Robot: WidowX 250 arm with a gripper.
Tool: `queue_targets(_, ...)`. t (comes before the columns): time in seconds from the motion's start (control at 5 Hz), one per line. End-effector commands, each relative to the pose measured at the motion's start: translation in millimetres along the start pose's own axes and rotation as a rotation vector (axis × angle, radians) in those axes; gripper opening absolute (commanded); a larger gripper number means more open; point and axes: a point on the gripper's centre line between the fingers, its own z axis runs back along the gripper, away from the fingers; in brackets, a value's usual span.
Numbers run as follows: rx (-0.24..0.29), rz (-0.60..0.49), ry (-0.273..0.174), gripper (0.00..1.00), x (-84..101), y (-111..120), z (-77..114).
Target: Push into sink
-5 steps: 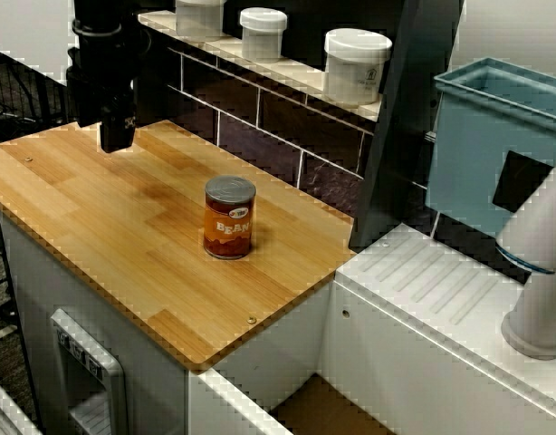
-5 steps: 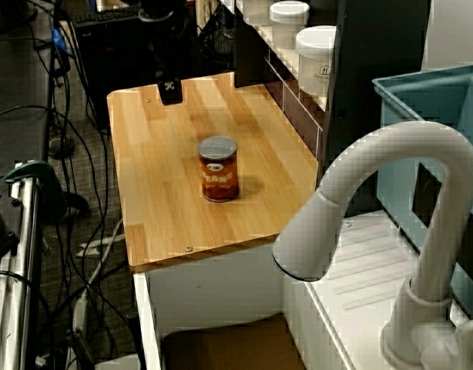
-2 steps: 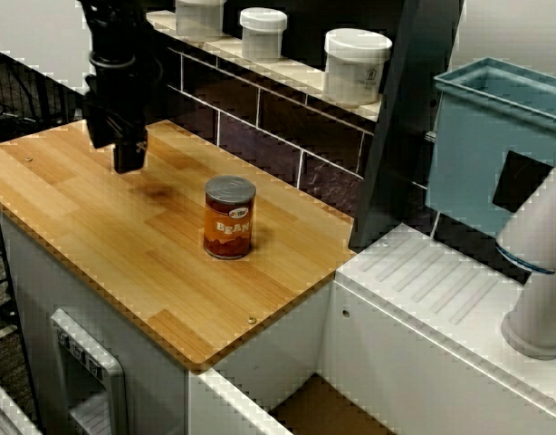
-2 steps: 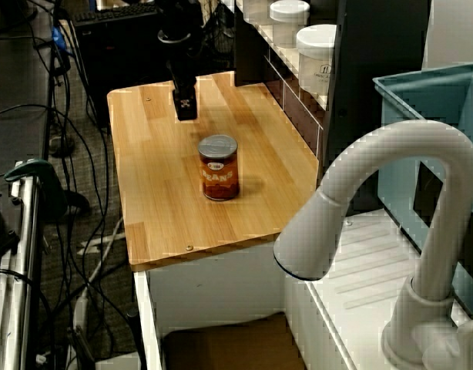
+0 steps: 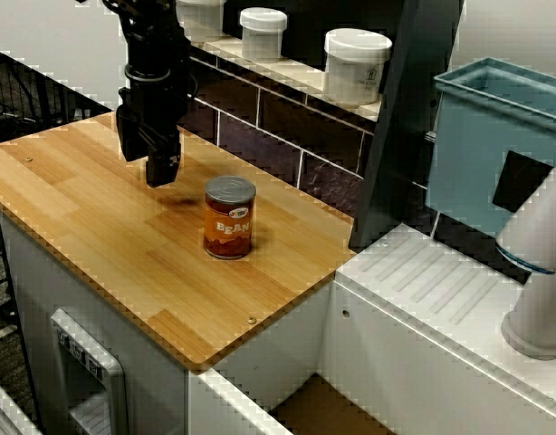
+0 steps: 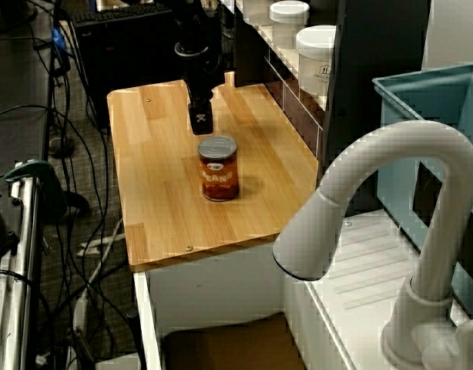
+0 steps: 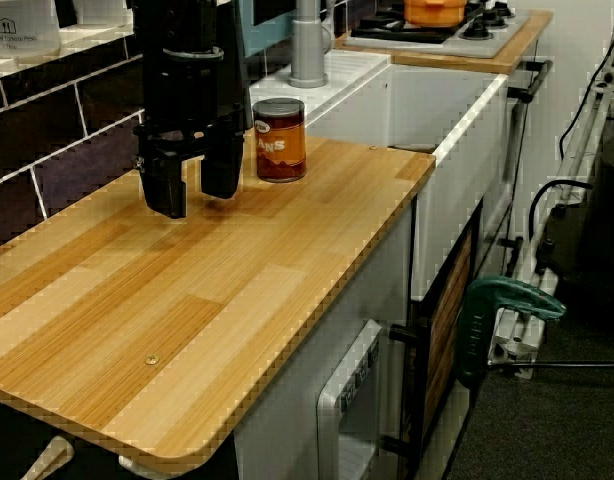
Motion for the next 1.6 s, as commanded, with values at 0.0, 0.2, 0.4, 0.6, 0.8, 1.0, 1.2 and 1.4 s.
queue_targets(0.0, 0.012, -0.060, -0.037, 1.00, 12.7, -32, 19.8)
queue_targets(0.2, -0.002, -0.091, -0.030, 1.00, 15.2, -53, 21.0)
queue_targets(0.4, -0.006, -0.121, -0.016, 1.00, 17.2, -68, 24.3)
queue_targets(0.6, -0.024, -0.156, -0.012, 1.00, 14.7, -85, 31.1)
queue_targets(0.8, -0.027, -0.180, -0.014, 1.00, 10.9, -102, 35.5)
queue_targets(1.0, -0.030, -0.198, -0.015, 1.00, 10.3, -113, 39.5)
queue_targets(1.2, -0.039, -0.199, -0.005, 1.00, 14.9, -123, 40.0)
queue_targets(1.4, -0.052, -0.194, -0.005, 1.00, 18.6, -133, 42.9)
